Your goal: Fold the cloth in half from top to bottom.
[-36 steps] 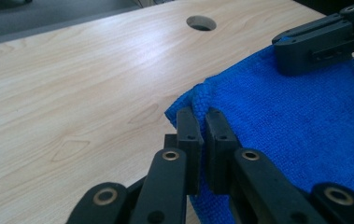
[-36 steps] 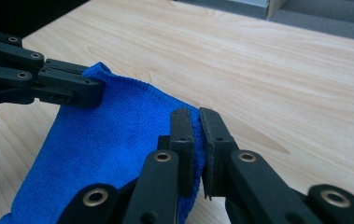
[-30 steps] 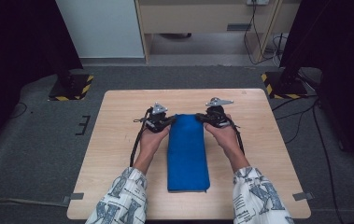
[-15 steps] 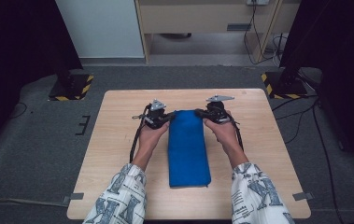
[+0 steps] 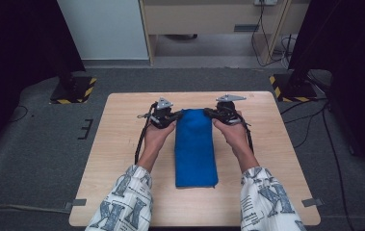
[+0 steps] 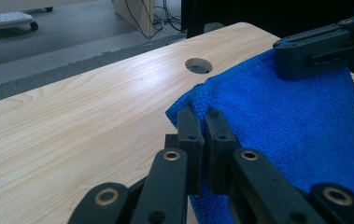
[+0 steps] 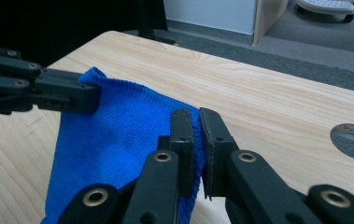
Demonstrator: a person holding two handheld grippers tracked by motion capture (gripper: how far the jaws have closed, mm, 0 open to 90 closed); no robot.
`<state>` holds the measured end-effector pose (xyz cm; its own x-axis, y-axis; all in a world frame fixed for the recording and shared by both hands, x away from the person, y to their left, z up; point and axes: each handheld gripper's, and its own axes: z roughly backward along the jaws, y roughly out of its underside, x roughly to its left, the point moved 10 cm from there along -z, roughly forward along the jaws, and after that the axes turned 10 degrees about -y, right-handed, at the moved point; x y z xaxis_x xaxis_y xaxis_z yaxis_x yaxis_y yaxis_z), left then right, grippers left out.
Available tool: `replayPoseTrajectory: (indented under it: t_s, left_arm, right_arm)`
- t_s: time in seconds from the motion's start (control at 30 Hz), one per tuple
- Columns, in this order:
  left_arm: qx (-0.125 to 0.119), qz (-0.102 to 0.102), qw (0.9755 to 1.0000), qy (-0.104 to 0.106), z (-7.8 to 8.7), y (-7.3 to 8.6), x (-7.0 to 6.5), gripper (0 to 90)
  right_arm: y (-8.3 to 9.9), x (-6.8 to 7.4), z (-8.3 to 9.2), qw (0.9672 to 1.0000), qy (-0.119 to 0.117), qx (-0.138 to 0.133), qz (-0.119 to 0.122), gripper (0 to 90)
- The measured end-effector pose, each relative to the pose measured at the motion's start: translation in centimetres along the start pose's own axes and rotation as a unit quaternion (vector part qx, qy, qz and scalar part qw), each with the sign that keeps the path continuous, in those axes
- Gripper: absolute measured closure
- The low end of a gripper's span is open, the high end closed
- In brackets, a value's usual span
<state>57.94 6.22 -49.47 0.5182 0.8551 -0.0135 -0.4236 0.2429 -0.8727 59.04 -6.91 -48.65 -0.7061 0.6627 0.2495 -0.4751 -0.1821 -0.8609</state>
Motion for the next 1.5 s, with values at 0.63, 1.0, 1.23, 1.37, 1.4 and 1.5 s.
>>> replayPoseTrajectory:
  t_s: [0.63, 1.0, 1.23, 1.37, 1.4, 1.5]
  left_arm:
    - [-0.010, -0.004, 0.9999, 0.002, 0.4, 0.0, -0.1, 86.4]
    - [-0.011, -0.020, 0.9997, 0.007, 2.1, 0.5, -1.5, 86.4]
    - [-0.012, -0.021, 0.9997, 0.011, 3.1, 1.5, -1.7, 86.4]
    - [-0.007, -0.021, 0.9996, 0.015, 3.2, 2.2, -1.6, 86.3]
    - [-0.008, -0.020, 0.9996, 0.016, 3.3, 2.2, -1.6, 86.3]
    - [-0.007, -0.021, 0.9996, 0.018, 3.5, 2.5, -1.7, 86.3]
  right_arm:
    - [0.5, 0.0, 0.0, 0.9999, -0.005, -0.015, 0.001, 84.9]
    - [2.4, 1.6, 1.8, 0.9996, -0.014, -0.007, 0.023, 84.7]
    - [2.8, 2.4, 2.1, 0.9992, -0.023, -0.003, 0.033, 84.6]
    - [3.2, 3.0, 2.1, 0.9988, -0.033, -0.003, 0.036, 84.6]
    - [3.3, 3.2, 2.1, 0.9986, -0.036, -0.001, 0.039, 84.6]
    - [3.7, 3.4, 2.2, 0.9984, -0.039, 0.001, 0.042, 84.7]
